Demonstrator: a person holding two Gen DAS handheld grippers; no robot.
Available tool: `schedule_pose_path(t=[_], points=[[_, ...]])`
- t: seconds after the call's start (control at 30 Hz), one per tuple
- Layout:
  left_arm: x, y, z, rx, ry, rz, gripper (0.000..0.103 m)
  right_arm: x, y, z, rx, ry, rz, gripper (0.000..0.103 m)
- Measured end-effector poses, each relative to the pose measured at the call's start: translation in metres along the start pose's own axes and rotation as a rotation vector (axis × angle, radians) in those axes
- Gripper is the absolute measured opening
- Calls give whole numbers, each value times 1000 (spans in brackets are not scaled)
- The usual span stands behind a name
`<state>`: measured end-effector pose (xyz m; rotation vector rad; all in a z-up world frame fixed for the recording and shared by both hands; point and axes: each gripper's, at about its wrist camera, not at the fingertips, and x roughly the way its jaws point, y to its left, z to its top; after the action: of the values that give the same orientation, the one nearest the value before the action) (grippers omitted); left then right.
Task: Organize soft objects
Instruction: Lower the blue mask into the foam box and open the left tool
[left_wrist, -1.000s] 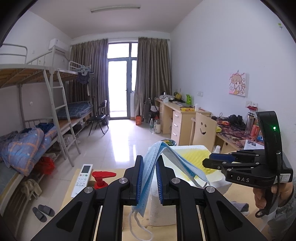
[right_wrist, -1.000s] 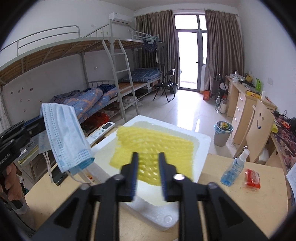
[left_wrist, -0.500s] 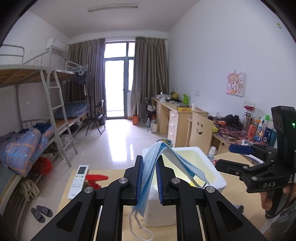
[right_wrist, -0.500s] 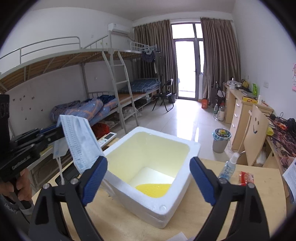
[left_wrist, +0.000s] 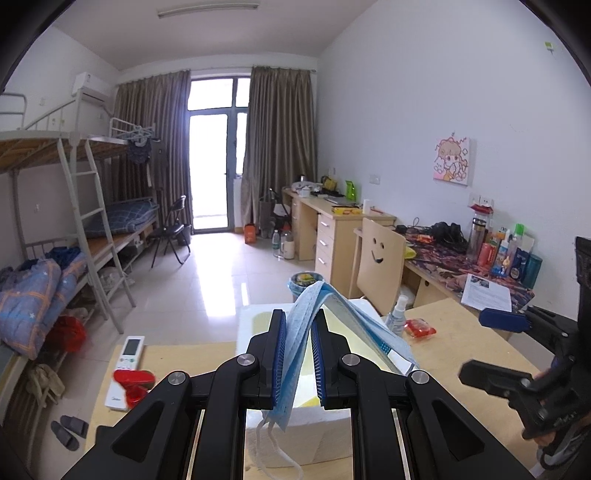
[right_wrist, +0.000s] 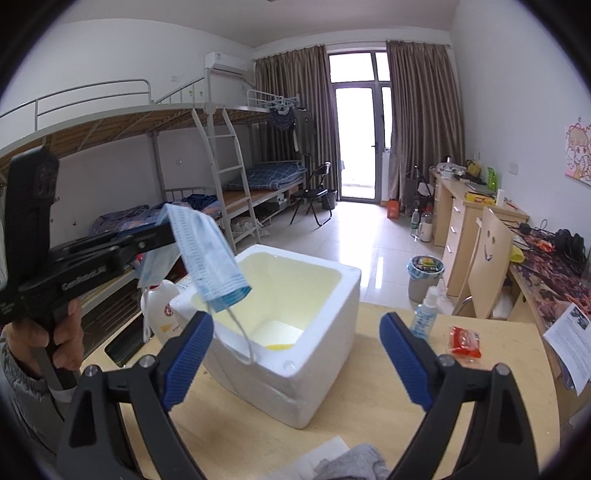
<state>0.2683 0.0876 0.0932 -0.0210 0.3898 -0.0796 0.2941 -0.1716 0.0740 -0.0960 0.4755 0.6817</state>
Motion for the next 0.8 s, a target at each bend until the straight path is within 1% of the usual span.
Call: schedule_pose_path(t=[0.23, 0.5, 0.57, 0.6, 0.63, 0.67, 0.7, 0.73, 0.8], points=[[19, -6, 4, 4, 24, 2, 15, -17, -8, -12, 12, -17, -30, 94], [50, -12, 5, 12, 80, 23, 15, -29, -16, -22, 29, -26, -64, 94], [59, -14, 5, 15, 103, 37, 19, -29, -19, -24, 36, -25, -69, 94], [62, -13, 3, 11, 113, 41, 27, -29, -20, -25, 41, -24, -72, 94], [63, -14, 2, 10, 115, 42, 41, -30, -22, -26, 45, -23, -73, 94], [63, -14, 2, 12, 115, 40, 50, -30, -24, -27, 47, -22, -74, 94], [61, -15, 1, 11, 109, 42, 68, -30, -25, -27, 49, -22, -75, 94], [59, -14, 2, 6, 101, 46, 76, -31, -26, -28, 54, -23, -77, 94], [54, -14, 4, -3, 83, 51, 77, -31, -28, -30, 61, -24, -76, 94]])
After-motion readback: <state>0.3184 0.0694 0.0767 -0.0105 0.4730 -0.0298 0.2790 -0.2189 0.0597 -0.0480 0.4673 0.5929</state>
